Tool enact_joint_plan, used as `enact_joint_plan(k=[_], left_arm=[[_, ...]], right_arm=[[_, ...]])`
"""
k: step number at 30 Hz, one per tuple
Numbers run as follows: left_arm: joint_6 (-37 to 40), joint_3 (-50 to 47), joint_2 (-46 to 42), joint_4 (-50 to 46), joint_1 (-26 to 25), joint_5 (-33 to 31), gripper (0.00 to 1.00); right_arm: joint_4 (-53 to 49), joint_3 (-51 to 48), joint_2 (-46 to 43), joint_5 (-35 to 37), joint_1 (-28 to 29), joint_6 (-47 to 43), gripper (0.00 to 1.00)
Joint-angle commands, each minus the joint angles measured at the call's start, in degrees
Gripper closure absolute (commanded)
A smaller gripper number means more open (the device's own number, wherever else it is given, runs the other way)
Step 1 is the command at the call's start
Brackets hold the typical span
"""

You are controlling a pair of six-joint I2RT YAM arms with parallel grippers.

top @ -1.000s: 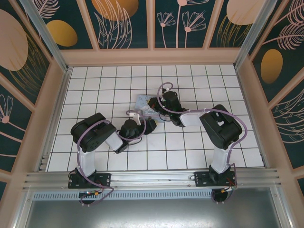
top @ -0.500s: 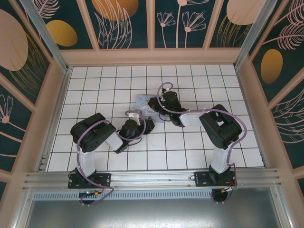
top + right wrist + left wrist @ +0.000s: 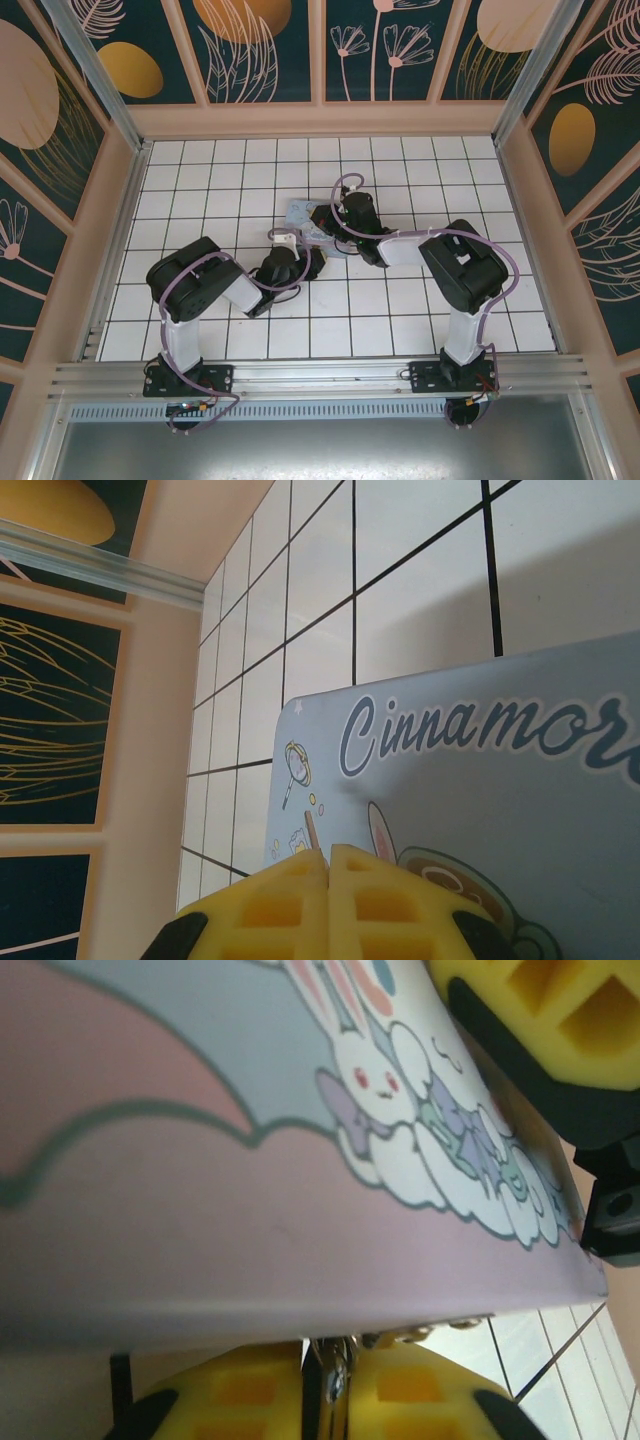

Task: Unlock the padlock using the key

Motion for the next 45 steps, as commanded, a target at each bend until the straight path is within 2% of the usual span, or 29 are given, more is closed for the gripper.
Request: enact_joint_plan(k=[1, 3, 12, 17, 25, 29, 36, 40, 45], left_arm=[[0.7, -0.1, -0.2, -9.5, 0.4, -0.5, 0.95], [0.7, 0.2, -1.3, -11.3, 0.4, 0.3, 1.0], [2.7, 2.4, -6.0, -21.2, 1.2, 5.5, 1.0], [3.1, 2.3, -6.1, -21.0, 2.4, 10.4, 1.0], [4.3, 3.0, -7.4, -23.4, 3.7, 16.4, 1.0], [4.3, 3.4, -8.2, -24.2, 4.5, 19.3, 1.0], [2.4, 3.9, -9.0, -23.4, 5.3, 24.4, 1.0], [1.6, 4.6, -9.1, -23.2, 5.6, 26.9, 1.0], [-1.8, 4.6, -8.7, -20.1, 6.1, 30.1, 1.0]], right_arm=[[-5.1, 1.4, 2.2, -1.1, 0.6, -0.5, 1.0], [-6.4, 2.7, 1.5, -1.3, 0.1, -1.0, 1.0], [-10.8, 4.4, -7.0, -2.5, -2.9, -5.3, 1.0], [-8.8, -1.6, -13.7, -5.6, -3.6, -6.9, 1.0], [1.0, -18.4, -25.4, -8.7, -2.6, -4.2, 1.0], [5.0, -26.5, -30.3, -6.7, -0.6, -1.4, 1.0], [7.7, -37.6, -37.2, 1.7, 4.5, 2.7, 1.0], [13.0, -42.9, -37.6, 4.8, 6.6, 6.0, 1.0], [14.1, -43.8, -35.8, 9.4, 9.9, 7.5, 1.0]])
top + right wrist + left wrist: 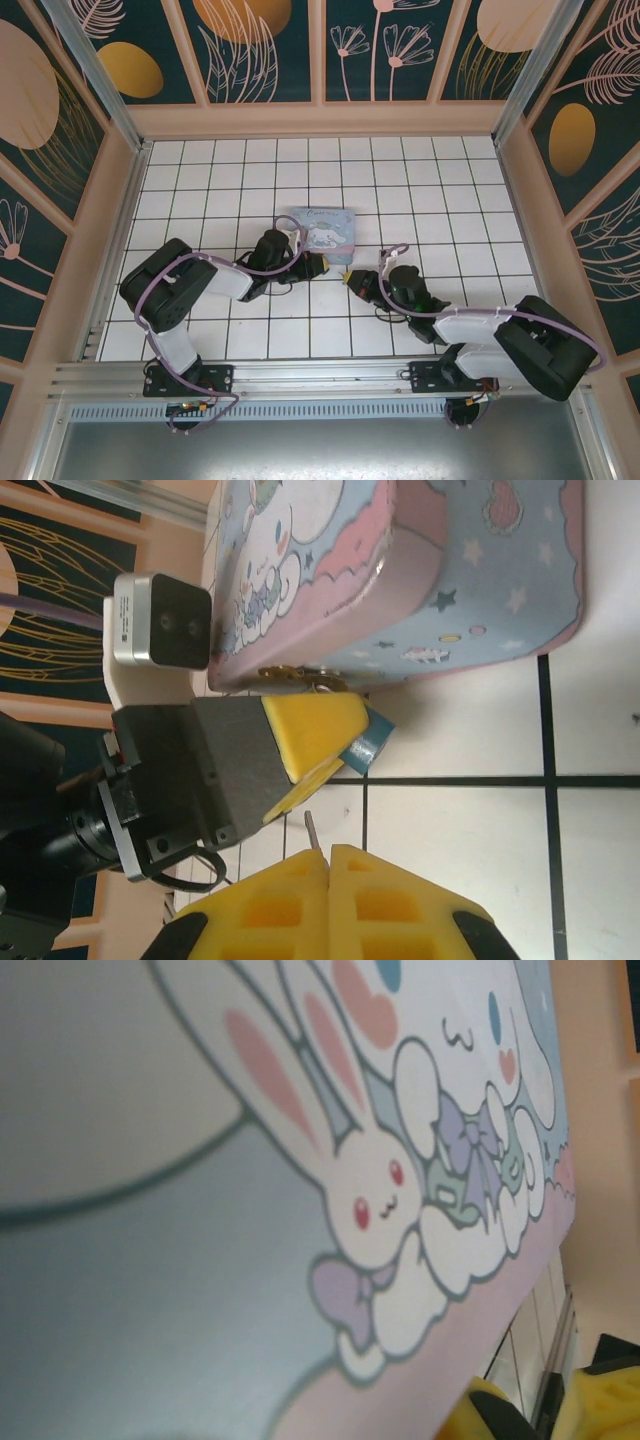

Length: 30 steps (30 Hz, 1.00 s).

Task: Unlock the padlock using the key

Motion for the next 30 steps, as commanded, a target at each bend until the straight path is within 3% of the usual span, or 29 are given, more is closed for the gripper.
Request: enact_joint_plan(k=[1, 15, 30], left_arm=[[-4.7, 0.5, -0.6, 1.9, 0.5, 5.5, 1.0], [-12.3, -0.7, -3.0, 6.5, 0.6, 6.7, 1.0], [-16.9, -0.1, -2.3, 9.4, 0.5, 7.2, 1.0]], right_arm=[[5.7, -0.5, 1.5, 4.9, 1.8, 2.4, 1.0], [9.4, -0.5, 8.2, 10.2, 4.0, 10.3, 1.0], [12.6, 2.0, 13.2, 8.9, 4.1, 14.4, 1.0]])
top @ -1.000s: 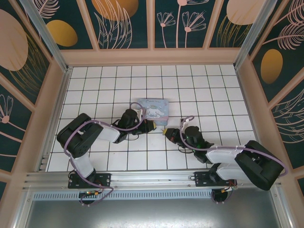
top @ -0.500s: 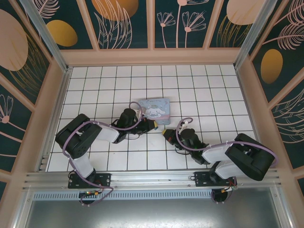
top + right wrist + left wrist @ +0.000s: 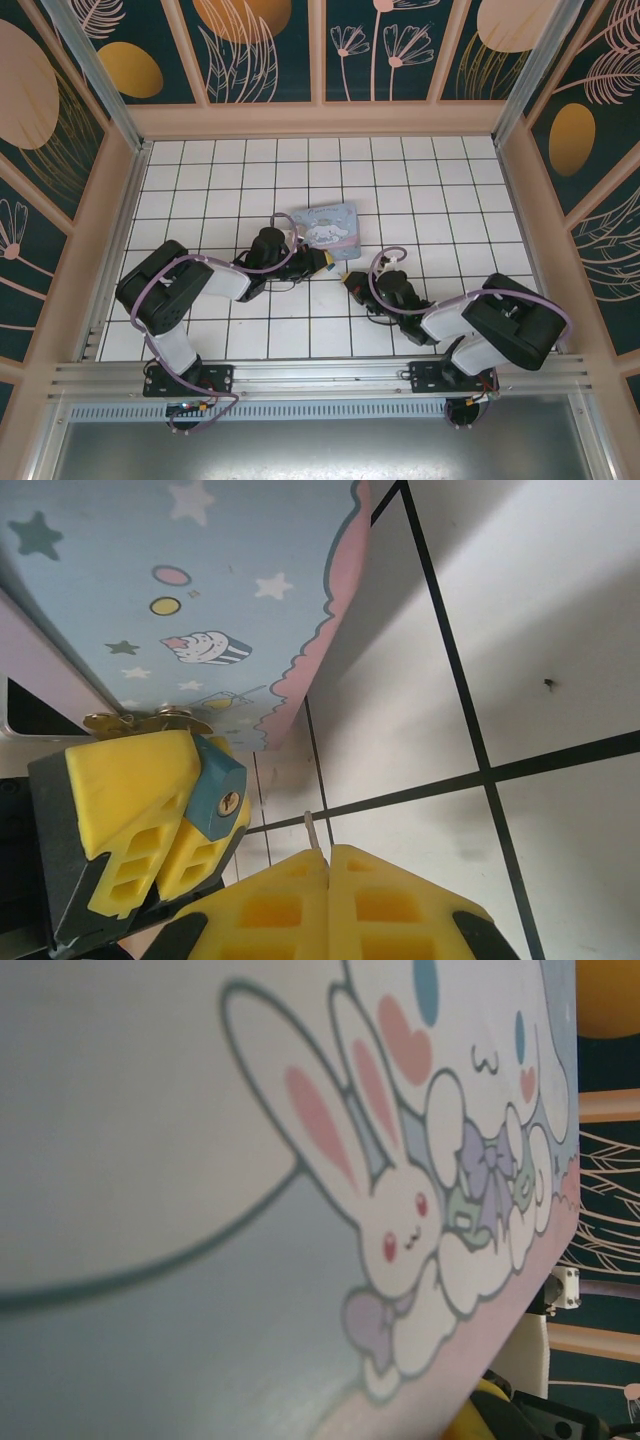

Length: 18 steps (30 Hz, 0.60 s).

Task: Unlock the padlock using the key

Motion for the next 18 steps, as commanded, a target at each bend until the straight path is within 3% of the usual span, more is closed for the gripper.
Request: enact_joint_plan(k=[1, 18], left_arm=[[-1.5, 0.5, -1.0, 3.2, 0.2, 1.9, 1.0], [-1.2, 0.3, -0.4, 3.4, 0.2, 1.2, 1.0]], right_arm=[[3.8, 1.7, 1.2, 0.1, 0.5, 1.3, 1.0], [4.4, 3.0, 1.6, -0.3, 1.0, 1.2, 1.0]])
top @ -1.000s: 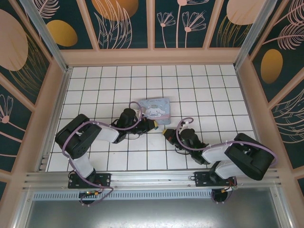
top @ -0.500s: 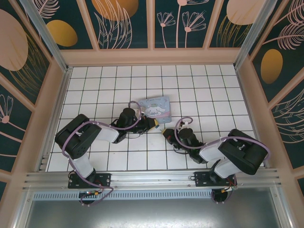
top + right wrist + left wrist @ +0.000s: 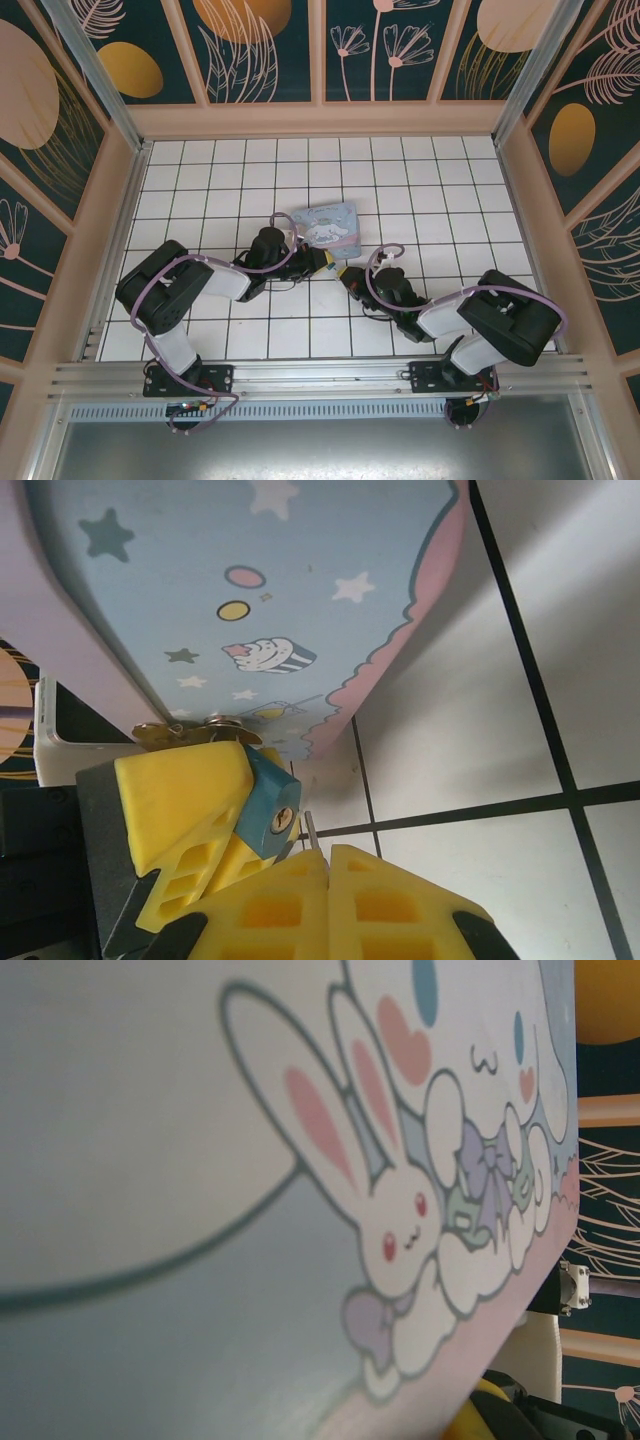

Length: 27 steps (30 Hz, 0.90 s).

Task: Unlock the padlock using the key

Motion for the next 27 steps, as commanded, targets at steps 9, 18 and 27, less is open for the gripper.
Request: enact_joint_plan(k=[9, 18, 27], left_arm=[[-0.3, 0.2, 0.2, 3.5, 0.1, 1.1, 1.0], [-0.4, 0.1, 0.2, 3.6, 0.2, 1.1, 1.0], [-0.4, 0.0, 0.3, 3.8, 0.2, 1.1, 1.0]], right_arm=[[1.6, 1.4, -0.3, 0.4, 1.4, 0.1, 1.0], [0.5, 1.5, -1.2, 1.1, 1.3, -0.3, 1.0], [-2.1, 1.5, -3.5, 1.7, 0.6, -1.2, 1.0]])
